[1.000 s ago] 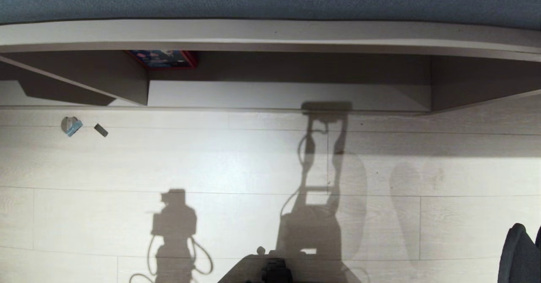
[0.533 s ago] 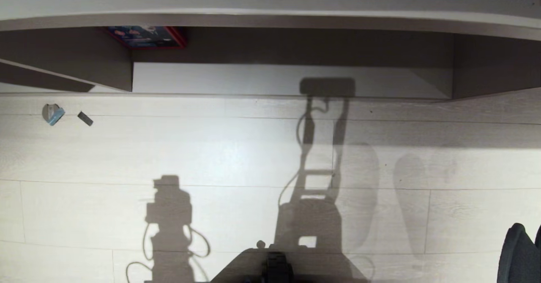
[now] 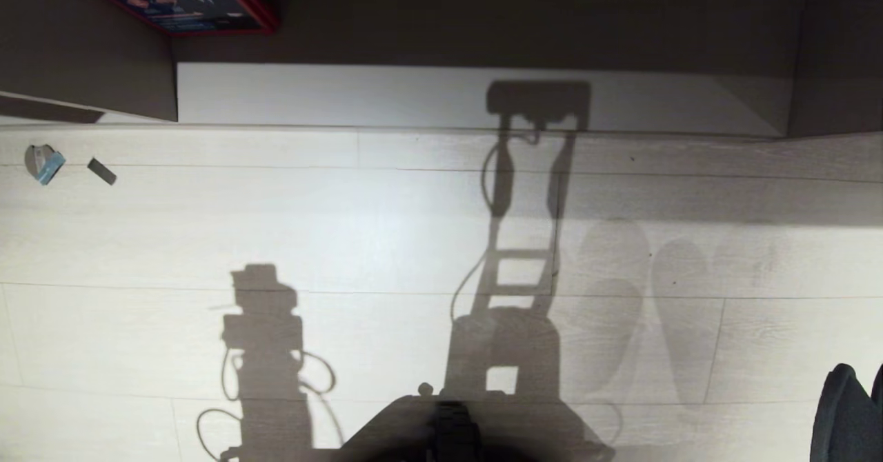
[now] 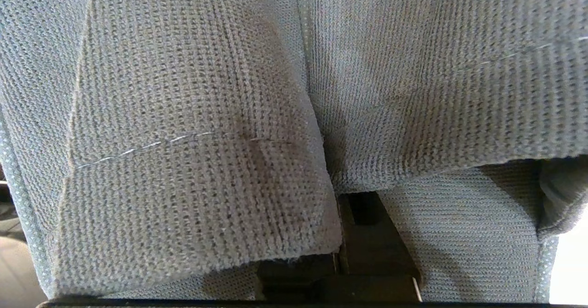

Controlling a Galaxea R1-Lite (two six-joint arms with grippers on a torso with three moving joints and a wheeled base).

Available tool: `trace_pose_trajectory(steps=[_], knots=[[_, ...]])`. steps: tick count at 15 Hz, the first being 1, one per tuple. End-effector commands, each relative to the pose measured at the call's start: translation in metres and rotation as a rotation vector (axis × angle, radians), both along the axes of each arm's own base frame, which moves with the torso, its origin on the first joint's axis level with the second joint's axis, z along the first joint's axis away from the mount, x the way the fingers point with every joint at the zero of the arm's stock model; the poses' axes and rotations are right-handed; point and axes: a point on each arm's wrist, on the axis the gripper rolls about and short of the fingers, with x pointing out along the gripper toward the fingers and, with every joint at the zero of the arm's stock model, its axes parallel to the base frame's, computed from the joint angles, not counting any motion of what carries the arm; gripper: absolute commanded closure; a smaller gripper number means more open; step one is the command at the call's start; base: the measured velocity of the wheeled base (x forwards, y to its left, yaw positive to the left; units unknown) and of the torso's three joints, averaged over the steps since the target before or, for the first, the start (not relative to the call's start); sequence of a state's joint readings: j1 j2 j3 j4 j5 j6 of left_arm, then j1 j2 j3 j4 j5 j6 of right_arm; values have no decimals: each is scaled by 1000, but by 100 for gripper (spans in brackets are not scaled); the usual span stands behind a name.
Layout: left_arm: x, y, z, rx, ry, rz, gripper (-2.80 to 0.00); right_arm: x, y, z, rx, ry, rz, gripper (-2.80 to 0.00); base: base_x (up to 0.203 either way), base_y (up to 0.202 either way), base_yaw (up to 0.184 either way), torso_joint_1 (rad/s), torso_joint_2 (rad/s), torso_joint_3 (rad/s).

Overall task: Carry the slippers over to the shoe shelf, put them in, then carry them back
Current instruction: Place the slippers into the shoe cabinet

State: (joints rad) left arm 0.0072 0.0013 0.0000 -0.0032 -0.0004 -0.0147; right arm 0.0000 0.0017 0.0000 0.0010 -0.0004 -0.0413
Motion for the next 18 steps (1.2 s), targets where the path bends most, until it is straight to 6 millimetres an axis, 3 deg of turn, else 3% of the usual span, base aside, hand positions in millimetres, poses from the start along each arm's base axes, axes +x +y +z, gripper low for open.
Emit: trace_pose_trajectory(steps=[1,18], knots=[[0,0,0,-1,0,1,0,0,0,0,0,-1,0,0,0,0,0,10,-1,-203],[0,0,0,1,1,1,0,0,0,0,0,0,0,0,0,0,0,0,1,-13]])
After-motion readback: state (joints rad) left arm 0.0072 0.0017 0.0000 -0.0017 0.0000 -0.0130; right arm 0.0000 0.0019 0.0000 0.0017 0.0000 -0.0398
